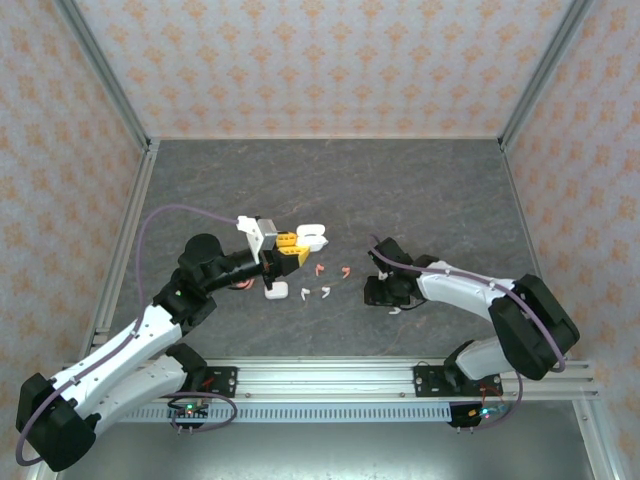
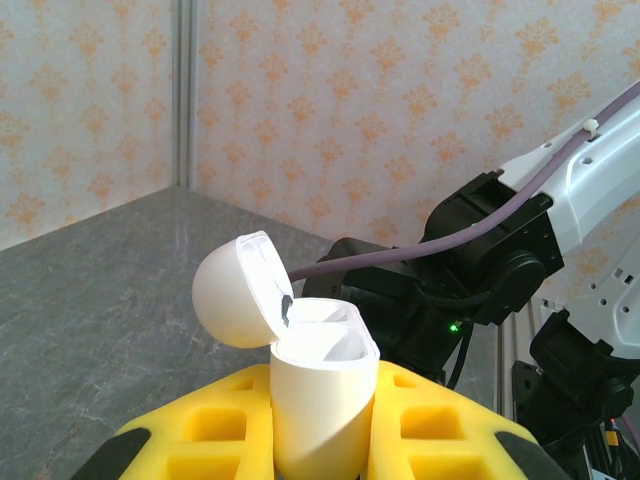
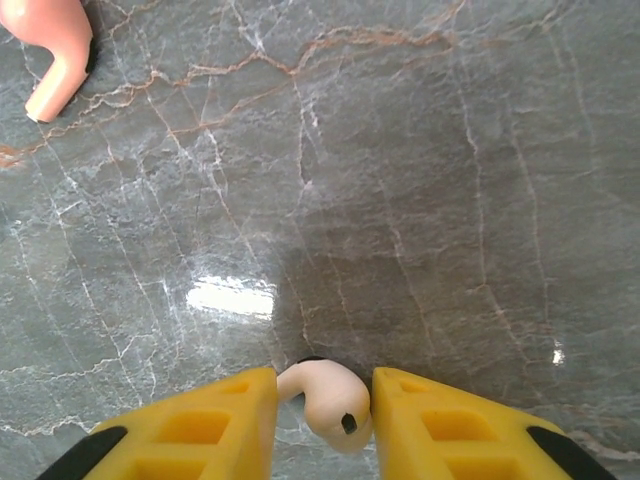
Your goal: Insert the wireless bluetooth earbuds into the charging case
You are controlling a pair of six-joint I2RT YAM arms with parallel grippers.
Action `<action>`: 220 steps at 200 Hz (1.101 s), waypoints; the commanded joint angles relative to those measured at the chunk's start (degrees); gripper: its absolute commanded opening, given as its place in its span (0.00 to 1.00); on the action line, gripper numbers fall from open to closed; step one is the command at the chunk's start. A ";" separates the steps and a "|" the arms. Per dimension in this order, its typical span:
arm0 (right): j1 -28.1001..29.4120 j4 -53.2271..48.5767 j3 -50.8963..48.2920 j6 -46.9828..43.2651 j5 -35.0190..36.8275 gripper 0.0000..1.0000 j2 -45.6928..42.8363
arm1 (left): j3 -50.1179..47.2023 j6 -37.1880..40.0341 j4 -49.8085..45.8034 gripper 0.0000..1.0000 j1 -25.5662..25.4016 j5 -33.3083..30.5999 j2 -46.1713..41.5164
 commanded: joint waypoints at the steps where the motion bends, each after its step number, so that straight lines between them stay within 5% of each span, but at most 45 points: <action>1: 0.38 1.57 1.31 0.39 2.84 0.29 0.98 | 2.03 0.56 1.24 0.00 -0.41 0.62 -0.07; 53: 0.46 1.71 1.66 -0.78 2.23 0.18 0.90 | 1.94 0.56 1.05 0.00 -0.39 0.62 0.11; 110: 1.47 0.12 4.19 -7.83 4.03 0.16 -11.56 | 1.19 -0.44 2.63 0.00 -0.40 0.06 0.91; 166: 4.31 -0.38 13.57 -19.57 4.17 0.16 -23.70 | -1.93 -3.46 10.62 0.00 -0.40 -1.16 5.64; 220: 6.10 -3.89 26.18 -31.80 0.91 0.16 -24.80 | -0.93 -4.51 13.91 0.00 -0.38 3.80 10.32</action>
